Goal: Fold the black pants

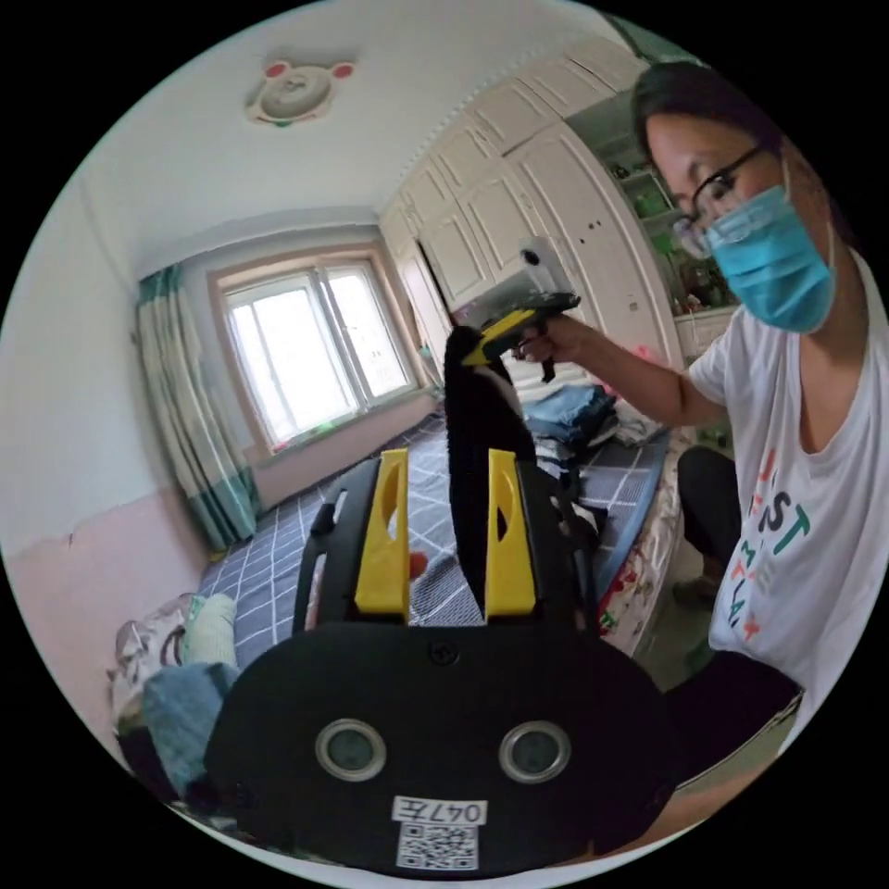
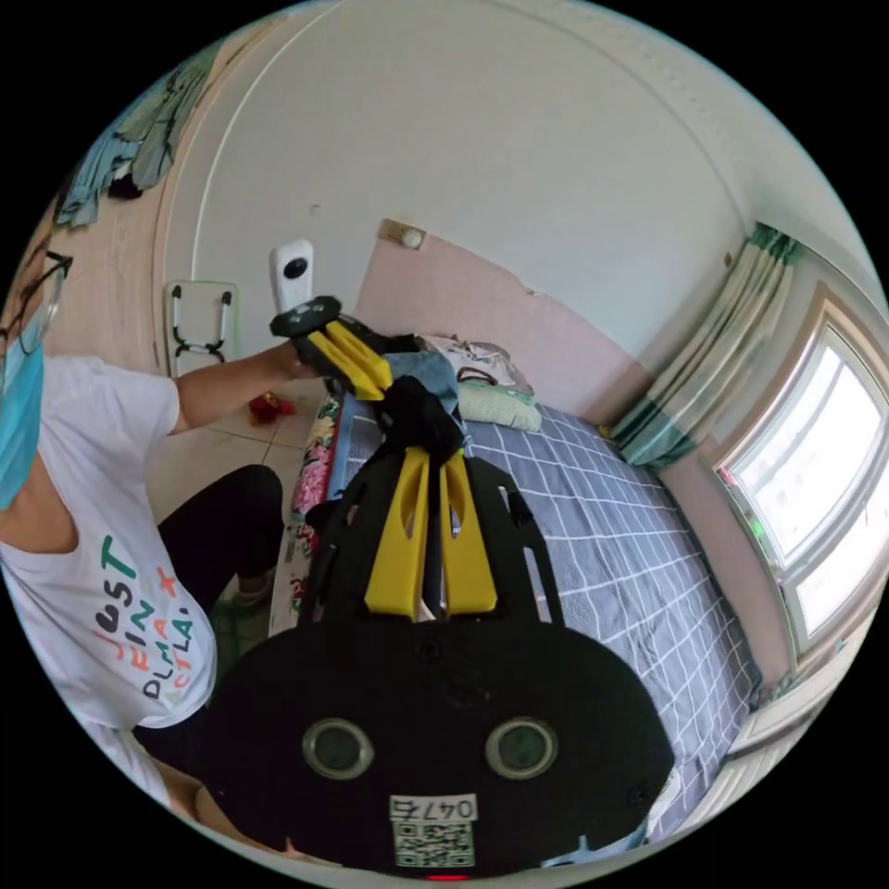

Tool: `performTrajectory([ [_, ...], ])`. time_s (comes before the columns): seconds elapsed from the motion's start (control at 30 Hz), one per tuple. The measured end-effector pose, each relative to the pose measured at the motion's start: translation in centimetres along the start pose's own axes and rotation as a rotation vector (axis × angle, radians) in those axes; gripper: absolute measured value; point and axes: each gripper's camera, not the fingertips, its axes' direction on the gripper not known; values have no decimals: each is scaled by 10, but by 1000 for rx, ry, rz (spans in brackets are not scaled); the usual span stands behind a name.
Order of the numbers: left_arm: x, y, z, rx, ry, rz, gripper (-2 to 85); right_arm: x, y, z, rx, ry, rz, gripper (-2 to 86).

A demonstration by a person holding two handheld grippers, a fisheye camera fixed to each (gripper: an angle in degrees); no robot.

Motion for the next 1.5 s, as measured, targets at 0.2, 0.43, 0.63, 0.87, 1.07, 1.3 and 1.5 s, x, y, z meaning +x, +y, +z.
performTrajectory([
  [0.2, 28, 63, -31, 98, -138, -192, 117, 69, 8, 105, -236, 95, 143, 14],
  [0.43, 32, 118, 23, -232, -234, -346, 131, 110, 108, 205, -332, 366, 368, 83],
  [0.63, 10, 145, 76, -322, -168, -363, 127, -2, 91, 205, -240, -63, -172, 47],
  [0.87, 17, 170, 123, -279, -115, -353, 129, -105, 116, 276, -440, -90, -783, 59],
  [1.07, 23, 197, 159, -376, -23, -372, 177, -120, 144, 310, -513, 32, -1019, 40],
  [1.3, 45, 202, 191, -455, -169, -239, 138, -78, 103, 302, -468, -137, -670, -1],
  [1.5, 76, 181, 217, -421, -388, -112, 115, 9, 94, 262, -426, -528, 25, -2],
])
